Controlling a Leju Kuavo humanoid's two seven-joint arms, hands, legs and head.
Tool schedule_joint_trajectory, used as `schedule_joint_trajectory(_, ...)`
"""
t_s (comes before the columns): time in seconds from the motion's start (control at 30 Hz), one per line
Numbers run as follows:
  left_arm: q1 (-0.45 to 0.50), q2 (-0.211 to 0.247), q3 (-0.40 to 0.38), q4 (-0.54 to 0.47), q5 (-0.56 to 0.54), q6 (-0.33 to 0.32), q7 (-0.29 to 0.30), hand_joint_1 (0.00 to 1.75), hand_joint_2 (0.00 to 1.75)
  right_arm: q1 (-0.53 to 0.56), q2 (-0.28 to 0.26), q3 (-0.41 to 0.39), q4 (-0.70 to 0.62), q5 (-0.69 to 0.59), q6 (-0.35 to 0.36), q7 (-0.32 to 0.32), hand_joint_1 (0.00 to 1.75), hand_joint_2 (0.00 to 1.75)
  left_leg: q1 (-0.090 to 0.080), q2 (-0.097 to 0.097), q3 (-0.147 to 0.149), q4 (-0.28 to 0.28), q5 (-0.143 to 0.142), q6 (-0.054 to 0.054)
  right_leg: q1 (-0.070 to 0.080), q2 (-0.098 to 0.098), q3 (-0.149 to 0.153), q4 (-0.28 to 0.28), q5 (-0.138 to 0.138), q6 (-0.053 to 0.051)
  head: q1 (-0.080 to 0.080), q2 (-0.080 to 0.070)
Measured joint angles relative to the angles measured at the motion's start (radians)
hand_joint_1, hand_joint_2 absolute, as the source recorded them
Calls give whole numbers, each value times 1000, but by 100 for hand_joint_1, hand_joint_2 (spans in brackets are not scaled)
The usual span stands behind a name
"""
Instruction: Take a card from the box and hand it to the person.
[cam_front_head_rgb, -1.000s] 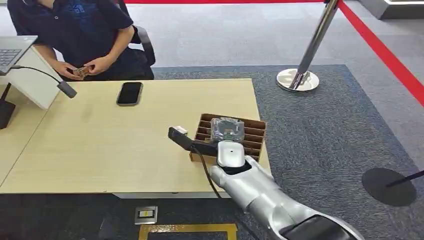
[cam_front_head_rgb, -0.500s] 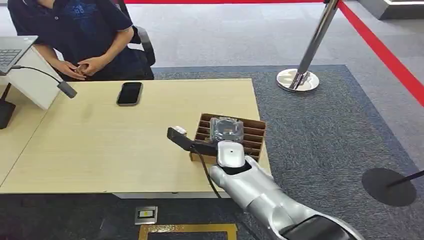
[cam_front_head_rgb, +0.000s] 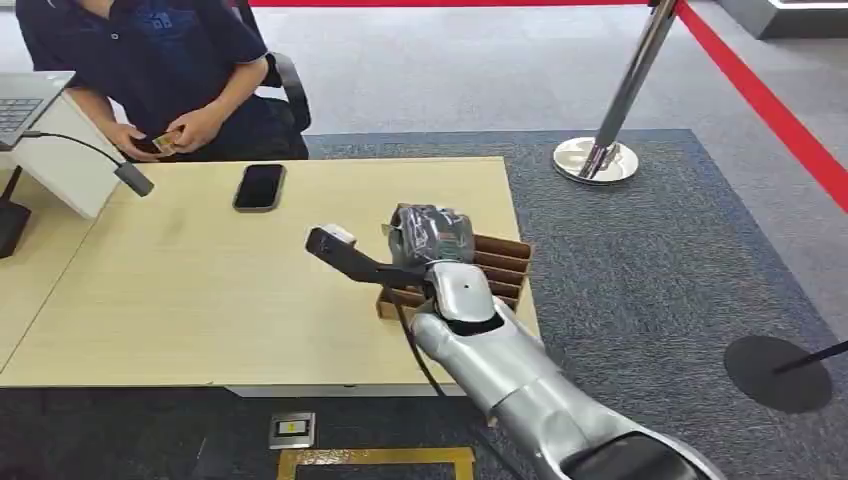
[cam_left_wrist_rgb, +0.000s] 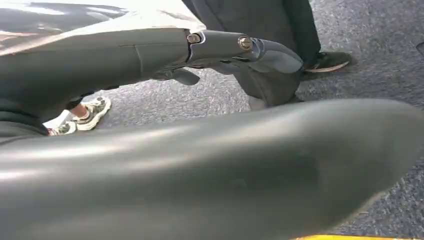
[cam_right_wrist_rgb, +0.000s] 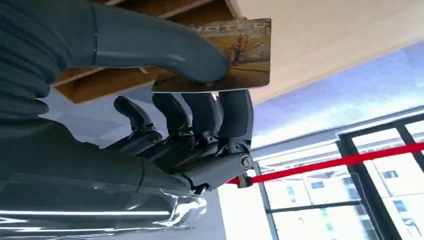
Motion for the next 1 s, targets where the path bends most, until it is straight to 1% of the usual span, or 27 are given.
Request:
schedule_joint_trajectory(0.27, 0, 0, 0, 0, -5, 1, -13, 0, 0, 16, -1, 0, -142, -21, -10, -47, 140, 175, 0, 0, 0, 0, 0, 0, 0, 0, 0, 0, 0, 0, 0, 0)
schedule_joint_trajectory(0.37, 0, 0, 0, 0, -11, 1, -15, 0, 0, 15, -2, 5, -170, 14, -37, -35, 140, 175, 0, 0, 0, 0, 0, 0, 0, 0, 0, 0, 0, 0, 0, 0)
schedule_joint_trajectory(0.47, 0, 0, 0, 0, -19, 0, -16, 0, 0, 13, -5, 15, -173, 73, -69, -4, 148, 175, 0, 0, 0, 0, 0, 0, 0, 0, 0, 0, 0, 0, 0, 0)
schedule_joint_trajectory(0.57, 0, 0, 0, 0, -27, -1, -16, 0, 0, -1, -5, 24, -147, 130, -108, 18, 150, 175, 0, 0, 0, 0, 0, 0, 0, 0, 0, 0, 0, 0, 0, 0)
schedule_joint_trajectory(0.6, 0, 0, 0, 0, -29, -1, -16, 0, 0, -10, -4, 26, -130, 148, -124, 26, 148, 175, 0, 0, 0, 0, 0, 0, 0, 0, 0, 0, 0, 0, 0, 0)
schedule_joint_trajectory(0.7, -1, 0, 0, 0, -31, -1, -16, 0, 0, -28, -3, 37, -84, 203, -154, 61, 150, 175, 0, 0, 0, 0, 0, 0, 0, 0, 0, 0, 0, 0, 0, 0)
schedule_joint_trajectory(0.8, -1, 0, 0, 0, -32, -3, -18, 0, 0, -42, -1, 43, -37, 237, -156, 84, 147, 175, 0, 0, 0, 0, 0, 0, 0, 0, 0, 0, 0, 0, 0, 0)
schedule_joint_trajectory(0.9, -1, 0, 0, 0, -32, -5, -18, 0, 0, -51, 0, 50, 3, 253, -162, 93, 147, 175, 0, 0, 0, 0, 0, 0, 0, 0, 0, 0, 0, 0, 0, 0)
schedule_joint_trajectory(1.0, -1, 0, -1, 0, -37, -6, -23, 0, 0, -54, 0, 52, 32, 255, -168, 97, 143, 175, 0, 0, 0, 0, 0, 0, 0, 0, 0, 0, 0, 0, 0, 0)
